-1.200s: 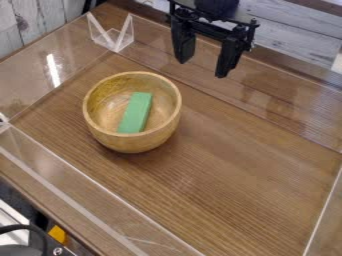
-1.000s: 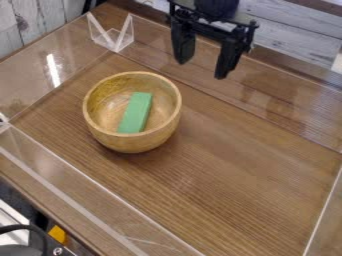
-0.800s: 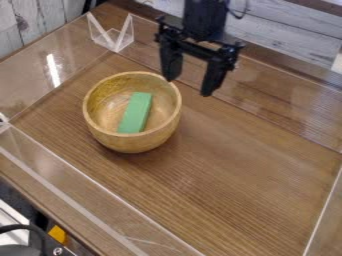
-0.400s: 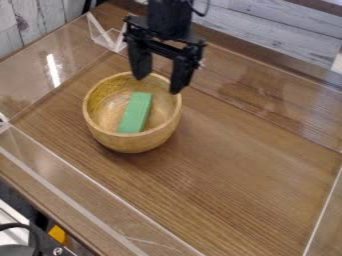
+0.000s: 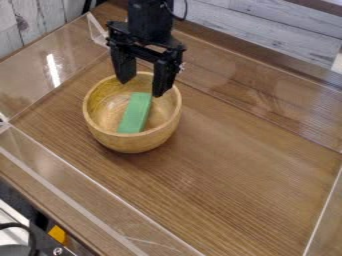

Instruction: Remove the green block from inside the brown bowl and put it on the table

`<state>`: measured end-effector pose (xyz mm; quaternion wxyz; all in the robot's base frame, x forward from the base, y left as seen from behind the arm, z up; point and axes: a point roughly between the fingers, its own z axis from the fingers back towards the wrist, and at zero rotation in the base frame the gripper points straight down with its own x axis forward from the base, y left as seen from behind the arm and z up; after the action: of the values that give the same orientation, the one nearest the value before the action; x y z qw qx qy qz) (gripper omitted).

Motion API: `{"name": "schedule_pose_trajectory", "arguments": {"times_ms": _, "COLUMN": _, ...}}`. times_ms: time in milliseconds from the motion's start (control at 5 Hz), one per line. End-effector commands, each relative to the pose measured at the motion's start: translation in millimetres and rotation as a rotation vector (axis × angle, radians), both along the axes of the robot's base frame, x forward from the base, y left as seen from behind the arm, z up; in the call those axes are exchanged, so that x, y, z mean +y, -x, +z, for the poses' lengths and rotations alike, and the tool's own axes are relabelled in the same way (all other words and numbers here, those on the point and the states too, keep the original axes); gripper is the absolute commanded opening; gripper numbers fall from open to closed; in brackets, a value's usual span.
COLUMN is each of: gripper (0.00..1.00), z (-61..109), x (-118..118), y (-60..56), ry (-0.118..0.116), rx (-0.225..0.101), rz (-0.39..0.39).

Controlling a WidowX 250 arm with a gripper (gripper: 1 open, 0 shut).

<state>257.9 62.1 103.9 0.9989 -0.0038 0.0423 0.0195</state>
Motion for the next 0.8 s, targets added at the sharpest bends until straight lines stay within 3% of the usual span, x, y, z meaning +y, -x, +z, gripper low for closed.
{"name": "schedule_pose_trajectory", "arguments": {"times_ms": 0, "gripper": 1.00, "z": 7.0, "x": 6, "y": -1.8, "ry": -0.012, "rx": -0.056, "rz": 0.006}}
{"name": "schedule_pose_trajectory", "arguments": {"times_ms": 600, "gripper": 1.00, "z": -8.3, "x": 9, "y": -0.4, "ry": -0.007, "rx": -0.056, "rz": 0.011}}
